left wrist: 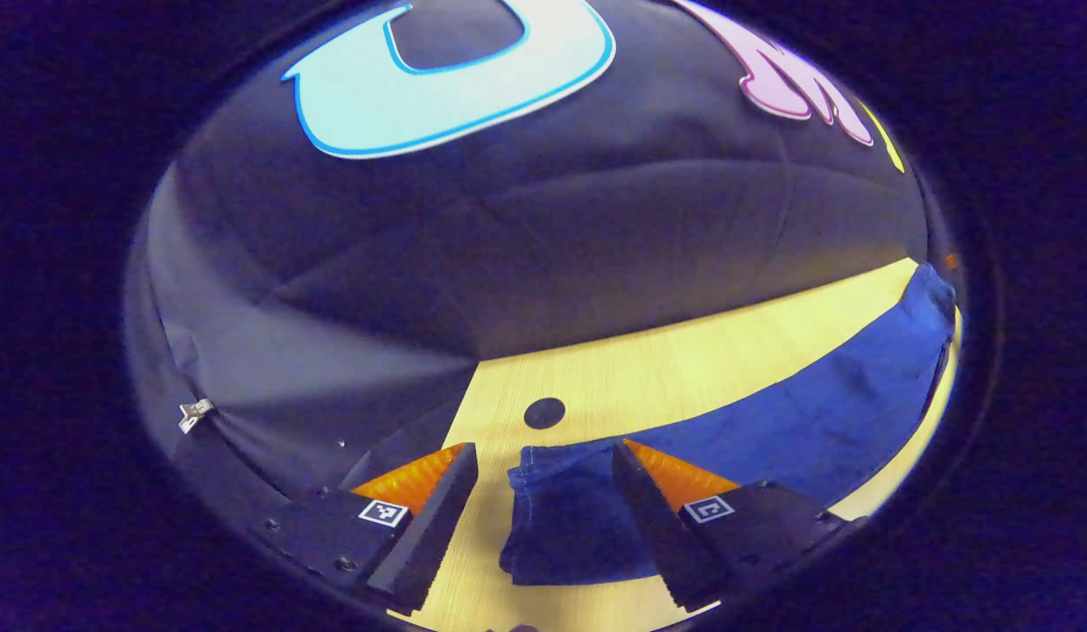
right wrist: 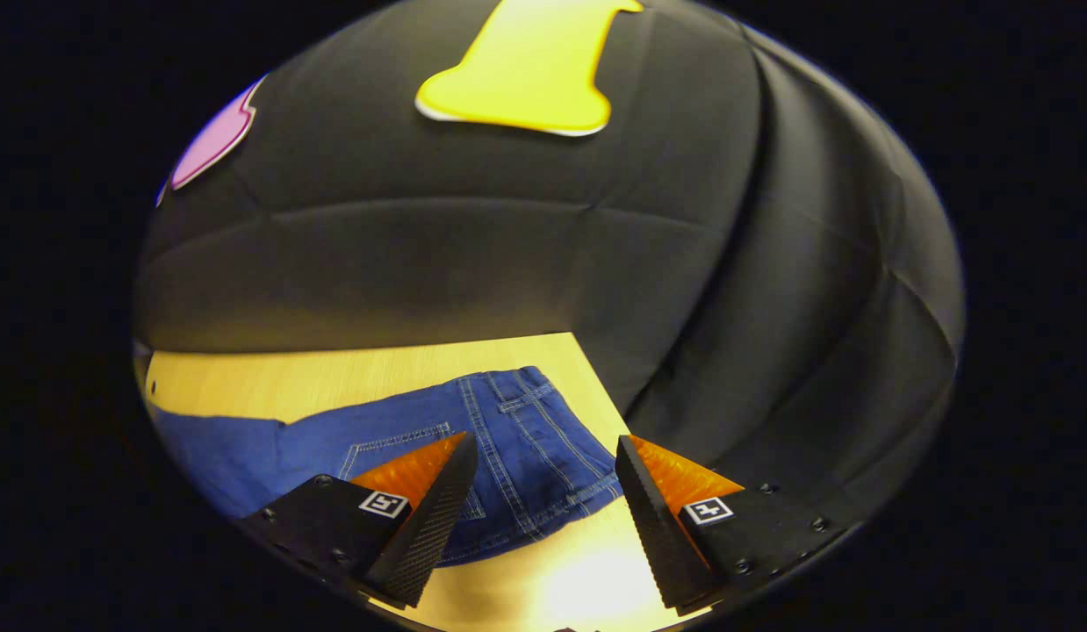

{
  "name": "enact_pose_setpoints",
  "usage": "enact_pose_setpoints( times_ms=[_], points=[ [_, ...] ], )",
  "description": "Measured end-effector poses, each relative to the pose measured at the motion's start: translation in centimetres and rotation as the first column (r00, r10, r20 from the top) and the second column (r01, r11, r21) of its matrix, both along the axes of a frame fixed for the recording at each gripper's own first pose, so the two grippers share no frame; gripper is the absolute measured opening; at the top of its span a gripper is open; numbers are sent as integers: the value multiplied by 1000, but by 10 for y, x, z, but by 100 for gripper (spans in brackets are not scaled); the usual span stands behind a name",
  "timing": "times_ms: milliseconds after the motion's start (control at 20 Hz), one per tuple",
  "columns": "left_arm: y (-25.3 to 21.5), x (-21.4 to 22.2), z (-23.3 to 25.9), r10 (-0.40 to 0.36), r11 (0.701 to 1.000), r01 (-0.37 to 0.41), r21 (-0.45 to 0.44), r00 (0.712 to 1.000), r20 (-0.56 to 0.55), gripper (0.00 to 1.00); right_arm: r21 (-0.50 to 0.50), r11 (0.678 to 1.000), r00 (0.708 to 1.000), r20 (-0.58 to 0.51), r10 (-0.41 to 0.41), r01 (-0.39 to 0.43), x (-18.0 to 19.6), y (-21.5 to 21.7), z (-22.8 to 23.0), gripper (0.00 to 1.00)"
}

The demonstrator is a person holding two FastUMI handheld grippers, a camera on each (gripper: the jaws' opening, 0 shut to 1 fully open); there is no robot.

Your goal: Grasp the waist and the cuffs of the jeans and fold them to make the two legs overlap; first hold the waist and fold one-third of the jeans toward the cuffs, then hold the cuffs and fold the remaining one-third in the same direction to finish folding.

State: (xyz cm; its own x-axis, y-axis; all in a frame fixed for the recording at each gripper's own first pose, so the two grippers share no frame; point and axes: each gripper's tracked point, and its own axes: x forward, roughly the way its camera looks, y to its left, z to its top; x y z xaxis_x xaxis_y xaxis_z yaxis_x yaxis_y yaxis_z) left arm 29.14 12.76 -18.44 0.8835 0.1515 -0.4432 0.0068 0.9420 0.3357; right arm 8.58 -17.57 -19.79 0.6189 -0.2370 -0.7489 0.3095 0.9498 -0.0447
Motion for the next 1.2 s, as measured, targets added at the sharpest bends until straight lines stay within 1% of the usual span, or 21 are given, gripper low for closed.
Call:
enact_pose_setpoints(
  times_ms=[100,200,300,400,550,650,750,900,950,1000,1050,1100,1150,1200],
  points=[
    [-28,-29,31,-21,999,24,-33,996,87,98,47,994,993,59,-99,97,-11,-4,3,97],
    [-65,-57,49,-41,995,54,-88,989,144,98,110,975,977,63,-202,195,-23,-9,-2,96],
    [-94,-84,57,-54,986,76,-148,988,145,97,148,954,964,9,-266,262,-37,-15,-20,98],
    [-118,-103,62,-85,980,109,-168,986,140,97,138,938,948,-8,-319,317,-37,-26,-38,100],
    [-141,-116,59,-142,973,161,-167,983,119,98,138,916,926,-38,-375,376,-39,-36,-59,98],
    [-157,-123,56,-152,960,172,-223,983,104,98,142,895,906,-65,-417,422,-40,-45,-73,98],
    [-163,-126,55,-143,952,164,-259,985,97,98,165,875,890,-96,-445,455,-41,-43,-88,98],
    [-167,-126,52,-152,947,171,-271,984,89,97,188,861,881,-110,-460,473,-37,-38,-106,98],
    [-168,-125,51,-157,948,174,-268,984,84,98,202,853,876,-119,-467,482,-37,-36,-106,89],
    [-169,-124,49,-162,947,177,-267,984,80,97,204,851,875,-96,-475,484,-33,-38,-101,99],
    [-173,-122,47,-168,944,184,-273,983,78,98,214,847,873,-90,-480,487,-30,-39,-106,99],
    [-177,-122,45,-173,941,187,-281,982,76,98,216,846,872,-85,-481,488,-29,-40,-107,96],
    [-184,-121,42,-176,937,190,-292,982,73,98,231,842,872,-80,-483,487,-25,-39,-109,84],
    [-190,-120,40,-178,935,190,-300,982,69,98,238,843,874,-75,-480,483,-25,-37,-108,80]
  ],
)
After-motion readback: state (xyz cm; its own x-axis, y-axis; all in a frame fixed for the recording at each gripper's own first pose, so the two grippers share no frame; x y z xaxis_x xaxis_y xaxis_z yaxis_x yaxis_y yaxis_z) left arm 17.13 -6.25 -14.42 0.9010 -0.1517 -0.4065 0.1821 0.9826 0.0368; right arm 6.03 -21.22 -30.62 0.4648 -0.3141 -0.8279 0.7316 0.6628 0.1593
